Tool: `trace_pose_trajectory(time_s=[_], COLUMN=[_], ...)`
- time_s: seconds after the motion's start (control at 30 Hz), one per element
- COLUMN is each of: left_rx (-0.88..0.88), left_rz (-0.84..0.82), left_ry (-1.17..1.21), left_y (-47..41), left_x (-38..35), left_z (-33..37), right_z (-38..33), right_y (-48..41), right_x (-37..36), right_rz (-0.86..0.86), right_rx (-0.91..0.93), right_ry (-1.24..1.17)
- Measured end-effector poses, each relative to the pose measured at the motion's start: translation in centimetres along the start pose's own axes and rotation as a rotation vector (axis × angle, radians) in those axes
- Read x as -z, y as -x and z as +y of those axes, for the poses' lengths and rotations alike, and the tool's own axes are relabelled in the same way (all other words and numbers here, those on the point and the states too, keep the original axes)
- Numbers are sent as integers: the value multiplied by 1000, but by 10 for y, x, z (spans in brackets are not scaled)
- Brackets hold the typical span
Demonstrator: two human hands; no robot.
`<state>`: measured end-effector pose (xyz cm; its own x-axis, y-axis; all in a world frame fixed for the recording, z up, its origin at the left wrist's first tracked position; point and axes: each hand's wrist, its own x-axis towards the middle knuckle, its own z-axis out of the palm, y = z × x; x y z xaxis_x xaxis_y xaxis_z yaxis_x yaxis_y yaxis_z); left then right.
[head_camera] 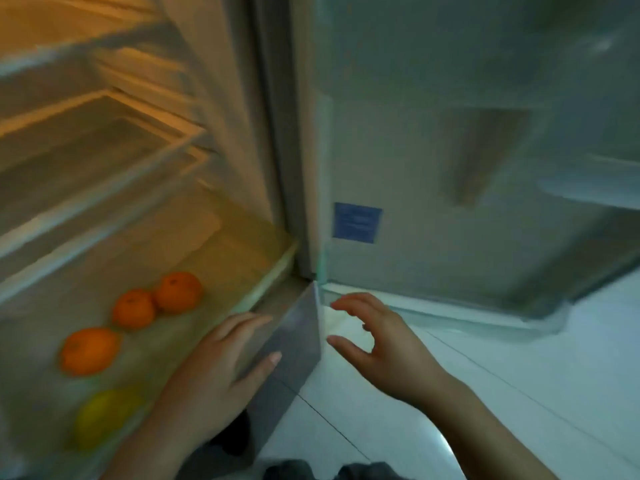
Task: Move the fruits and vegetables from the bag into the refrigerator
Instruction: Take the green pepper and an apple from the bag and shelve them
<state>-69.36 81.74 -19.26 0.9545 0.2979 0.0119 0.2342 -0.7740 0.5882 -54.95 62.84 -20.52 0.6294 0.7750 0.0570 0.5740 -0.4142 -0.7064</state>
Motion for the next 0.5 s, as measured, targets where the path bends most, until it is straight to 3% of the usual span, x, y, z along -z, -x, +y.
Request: trace_pose_trajectory(time_s=[0.5], left_rx=[-364], left_rz=[-485], left_ry=[67], left_y=[-56], left_x=[-260], left_z=[275], right_z=[175], right_y=[300], right_x=[192], right_rz=[200], right_rx=[-630], right_ry=[160])
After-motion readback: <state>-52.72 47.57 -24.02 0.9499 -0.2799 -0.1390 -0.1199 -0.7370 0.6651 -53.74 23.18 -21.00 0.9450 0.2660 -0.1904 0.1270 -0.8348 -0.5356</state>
